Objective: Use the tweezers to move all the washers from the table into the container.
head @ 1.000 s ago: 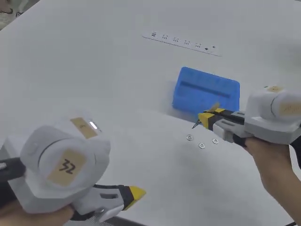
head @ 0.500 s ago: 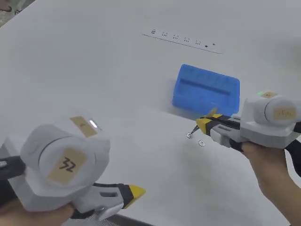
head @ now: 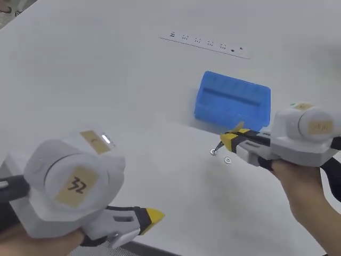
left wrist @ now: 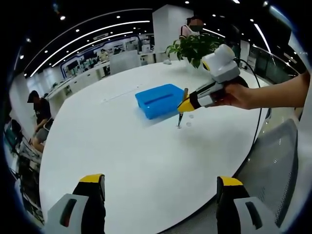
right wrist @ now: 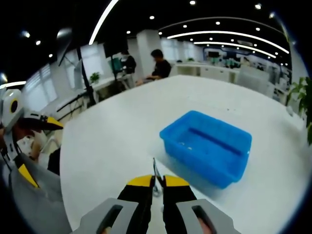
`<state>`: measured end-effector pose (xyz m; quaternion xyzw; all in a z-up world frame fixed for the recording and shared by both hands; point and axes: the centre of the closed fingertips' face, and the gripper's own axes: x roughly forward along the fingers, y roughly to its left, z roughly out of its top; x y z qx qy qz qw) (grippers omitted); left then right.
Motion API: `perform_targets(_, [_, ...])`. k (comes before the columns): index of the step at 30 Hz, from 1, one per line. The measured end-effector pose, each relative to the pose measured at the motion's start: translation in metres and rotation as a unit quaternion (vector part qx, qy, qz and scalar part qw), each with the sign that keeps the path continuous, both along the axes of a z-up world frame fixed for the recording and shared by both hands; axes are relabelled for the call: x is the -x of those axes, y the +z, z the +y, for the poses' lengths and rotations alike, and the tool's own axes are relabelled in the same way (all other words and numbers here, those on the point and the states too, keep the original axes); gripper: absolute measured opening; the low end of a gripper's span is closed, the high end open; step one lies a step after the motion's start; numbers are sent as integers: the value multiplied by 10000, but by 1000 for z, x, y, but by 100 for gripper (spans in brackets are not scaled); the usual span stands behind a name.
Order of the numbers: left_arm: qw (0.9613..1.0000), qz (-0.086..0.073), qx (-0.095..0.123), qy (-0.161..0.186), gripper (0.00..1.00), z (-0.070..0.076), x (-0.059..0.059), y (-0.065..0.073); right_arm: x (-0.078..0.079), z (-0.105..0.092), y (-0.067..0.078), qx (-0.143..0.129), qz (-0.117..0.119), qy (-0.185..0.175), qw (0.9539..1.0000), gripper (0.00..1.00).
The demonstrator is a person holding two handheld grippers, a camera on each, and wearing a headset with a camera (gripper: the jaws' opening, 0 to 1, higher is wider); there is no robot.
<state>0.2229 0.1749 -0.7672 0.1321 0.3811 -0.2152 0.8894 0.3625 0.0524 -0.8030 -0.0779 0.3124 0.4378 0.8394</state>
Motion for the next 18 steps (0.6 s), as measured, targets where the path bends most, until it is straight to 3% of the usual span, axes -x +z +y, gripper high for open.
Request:
perform_targets(7, [10000, -3, -5, 20, 97, 1, 1, 0, 3, 1, 0, -31, -48, -30, 10000, 3])
perform_targets(18, [10000, -37, 1, -18, 97, -1, -1, 2, 4, 1, 1, 200, -105, 110, 9997, 2])
